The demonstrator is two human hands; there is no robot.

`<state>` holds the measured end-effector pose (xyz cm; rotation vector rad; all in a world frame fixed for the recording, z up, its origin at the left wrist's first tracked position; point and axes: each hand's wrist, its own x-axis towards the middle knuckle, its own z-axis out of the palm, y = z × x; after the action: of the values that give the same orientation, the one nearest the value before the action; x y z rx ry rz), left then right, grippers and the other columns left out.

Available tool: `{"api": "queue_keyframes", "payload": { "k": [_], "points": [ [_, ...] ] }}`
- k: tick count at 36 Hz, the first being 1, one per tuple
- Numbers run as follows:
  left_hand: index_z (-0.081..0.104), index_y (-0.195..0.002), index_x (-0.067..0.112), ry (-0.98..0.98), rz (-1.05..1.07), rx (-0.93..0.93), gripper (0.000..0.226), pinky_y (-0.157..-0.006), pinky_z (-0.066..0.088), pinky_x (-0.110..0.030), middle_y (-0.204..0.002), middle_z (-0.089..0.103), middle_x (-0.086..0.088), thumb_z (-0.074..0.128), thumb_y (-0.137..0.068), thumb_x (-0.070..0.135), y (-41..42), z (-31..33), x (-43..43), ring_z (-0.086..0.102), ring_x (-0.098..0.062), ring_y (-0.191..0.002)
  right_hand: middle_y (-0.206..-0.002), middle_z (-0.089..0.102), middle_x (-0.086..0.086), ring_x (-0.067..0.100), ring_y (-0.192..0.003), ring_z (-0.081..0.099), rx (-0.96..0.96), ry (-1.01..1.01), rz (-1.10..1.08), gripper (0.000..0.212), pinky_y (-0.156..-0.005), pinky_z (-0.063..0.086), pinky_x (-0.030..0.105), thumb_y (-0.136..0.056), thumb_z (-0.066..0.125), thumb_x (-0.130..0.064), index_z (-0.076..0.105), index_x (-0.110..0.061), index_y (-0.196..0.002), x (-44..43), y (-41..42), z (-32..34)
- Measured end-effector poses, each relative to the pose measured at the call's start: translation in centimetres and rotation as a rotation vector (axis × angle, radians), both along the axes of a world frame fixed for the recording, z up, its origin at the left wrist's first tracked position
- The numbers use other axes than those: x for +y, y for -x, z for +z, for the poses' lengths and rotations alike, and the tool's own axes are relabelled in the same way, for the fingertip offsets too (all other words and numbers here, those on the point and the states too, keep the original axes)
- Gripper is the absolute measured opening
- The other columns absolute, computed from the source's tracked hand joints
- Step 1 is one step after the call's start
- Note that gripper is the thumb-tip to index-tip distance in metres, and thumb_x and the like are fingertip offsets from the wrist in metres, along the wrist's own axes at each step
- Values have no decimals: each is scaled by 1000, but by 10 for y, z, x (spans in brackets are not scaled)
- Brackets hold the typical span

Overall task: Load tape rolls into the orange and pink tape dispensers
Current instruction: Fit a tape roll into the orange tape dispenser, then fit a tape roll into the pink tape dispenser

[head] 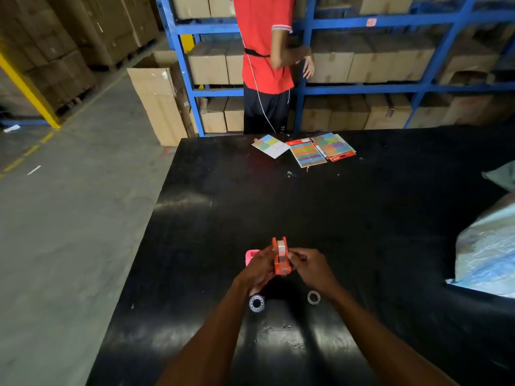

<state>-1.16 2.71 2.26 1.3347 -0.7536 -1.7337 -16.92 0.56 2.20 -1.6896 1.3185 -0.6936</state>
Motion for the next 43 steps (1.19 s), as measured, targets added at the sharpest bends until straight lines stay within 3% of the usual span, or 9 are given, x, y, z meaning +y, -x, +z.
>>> {"api": "queue_keyframes", "payload": {
  "k": [3,8,15,23,30,34,38,41,43],
  "points": [
    [66,-110,13,39,32,-137,25,-86,56,-39,-98,71,-11,49,-97,27,7,-15,-5,69,-18,-83,-88,77,-8,3,-81,71,24,-30,-31,16,-77,57,33,-91,65,-27,77,-24,-100,-5,2,-18],
    [63,-123,9,49,102,-370,27,-60,51,-7,-99,69,-9,52,-98,14,19,-39,-6,67,1,-70,-78,75,-2,9,-72,70,137,-69,-56,22,-71,56,35,-91,63,-35,78,-19,-88,-14,3,-44],
    [75,-105,16,-86,252,-579,29,-86,59,-47,-98,77,-12,65,-82,29,15,-126,-26,73,-27,-88,-77,74,-1,9,-70,68,169,-89,-25,32,-69,56,37,-86,55,-42,76,-17,-86,-28,3,-83],
    [68,-115,0,-80,178,-642,28,-81,51,-31,-104,72,-24,52,-93,0,29,-71,-31,62,-23,-84,-70,71,-8,0,-62,62,216,-112,-31,24,-55,42,11,-89,60,-41,77,-24,-85,-44,-3,-94],
    [71,-109,-1,-80,201,-698,24,-82,52,-30,-102,74,-23,55,-92,0,31,-78,-37,62,-20,-82,-78,75,-2,12,-71,68,241,-147,-80,50,-63,51,28,-82,39,-55,77,-25,-94,-48,-7,-115],
    [69,-113,-3,-91,249,-666,25,-78,52,-21,-103,72,-14,56,-91,-2,33,-75,-41,62,-21,-87,-77,75,-4,8,-69,68,245,-139,-103,43,-66,55,33,-85,42,-53,76,-29,-95,-50,-6,-122],
    [69,-113,-2,-86,275,-693,25,-86,55,-33,-105,73,-20,56,-92,-1,34,-74,-41,62,-19,-84,-79,76,-5,7,-72,68,243,-123,-96,42,-67,54,30,-86,42,-51,76,-29,-96,-50,-6,-120],
    [69,-111,-3,-82,254,-709,25,-72,56,-14,-96,71,-12,53,-92,-3,34,-75,-40,63,-19,-74,-77,75,-4,9,-71,67,246,-142,-107,42,-65,52,29,-87,42,-50,77,-26,-92,-50,-6,-121],
    [72,-108,2,-60,231,-732,24,-76,59,-25,-98,74,-12,54,-93,3,33,-78,-38,70,-28,-82,-71,71,-1,15,-66,64,273,-144,-141,39,-62,50,33,-92,41,-42,71,-21,-78,-48,-6,-123]
  ]
}}
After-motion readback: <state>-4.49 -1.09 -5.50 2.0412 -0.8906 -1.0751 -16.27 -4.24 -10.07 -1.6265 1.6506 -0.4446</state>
